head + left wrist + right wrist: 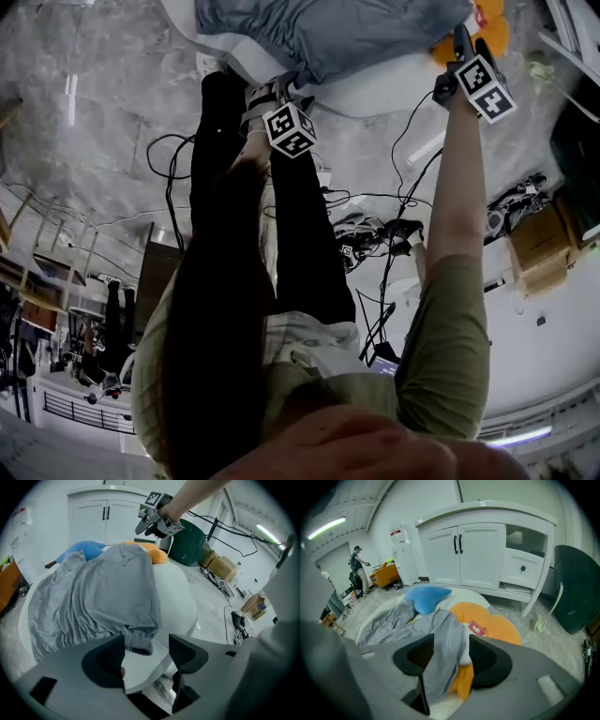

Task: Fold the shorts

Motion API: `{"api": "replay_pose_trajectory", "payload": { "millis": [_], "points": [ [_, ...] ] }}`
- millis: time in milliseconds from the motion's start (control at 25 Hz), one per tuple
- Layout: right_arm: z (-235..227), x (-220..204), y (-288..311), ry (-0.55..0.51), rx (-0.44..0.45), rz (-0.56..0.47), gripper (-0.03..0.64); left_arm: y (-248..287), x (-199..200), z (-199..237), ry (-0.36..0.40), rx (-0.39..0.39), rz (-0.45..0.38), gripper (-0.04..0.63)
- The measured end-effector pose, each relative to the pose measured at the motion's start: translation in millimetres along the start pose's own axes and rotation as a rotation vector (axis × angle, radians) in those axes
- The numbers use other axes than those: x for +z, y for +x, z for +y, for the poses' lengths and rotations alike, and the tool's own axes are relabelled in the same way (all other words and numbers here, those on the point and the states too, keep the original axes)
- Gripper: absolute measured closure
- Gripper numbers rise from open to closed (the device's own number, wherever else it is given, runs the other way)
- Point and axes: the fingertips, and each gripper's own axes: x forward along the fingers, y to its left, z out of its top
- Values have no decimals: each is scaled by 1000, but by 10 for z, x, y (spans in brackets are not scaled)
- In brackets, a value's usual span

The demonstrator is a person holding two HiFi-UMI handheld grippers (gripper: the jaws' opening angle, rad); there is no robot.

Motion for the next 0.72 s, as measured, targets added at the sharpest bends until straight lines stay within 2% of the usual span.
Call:
{"api": "replay_pose_trajectory", "payload": {
  "millis": [120, 320, 360, 400, 480, 520, 720],
  "points": [
    [-26, -14, 96, 18, 0, 2, 393, 150, -2, 8, 19, 2, 10, 298],
    [-116, 4, 225, 21, -17, 36, 393, 336, -74, 48, 38, 9, 74, 299],
    [-131, 2, 246, 17, -19, 48, 393, 346, -83, 74, 41, 19, 77, 316],
    [-137, -3, 265, 10, -19, 60, 393, 339, -86, 121, 38, 35, 75, 363],
    [-129, -36, 293, -12, -15, 87, 393, 266, -78, 240, 11, 68, 53, 498],
    [-119, -68, 306, -25, -11, 105, 393, 208, -71, 289, -9, 75, 36, 533],
    [-163, -179, 368, -51, -24, 175, 393, -57, -4, 453, -105, 79, -54, 560]
  ]
}}
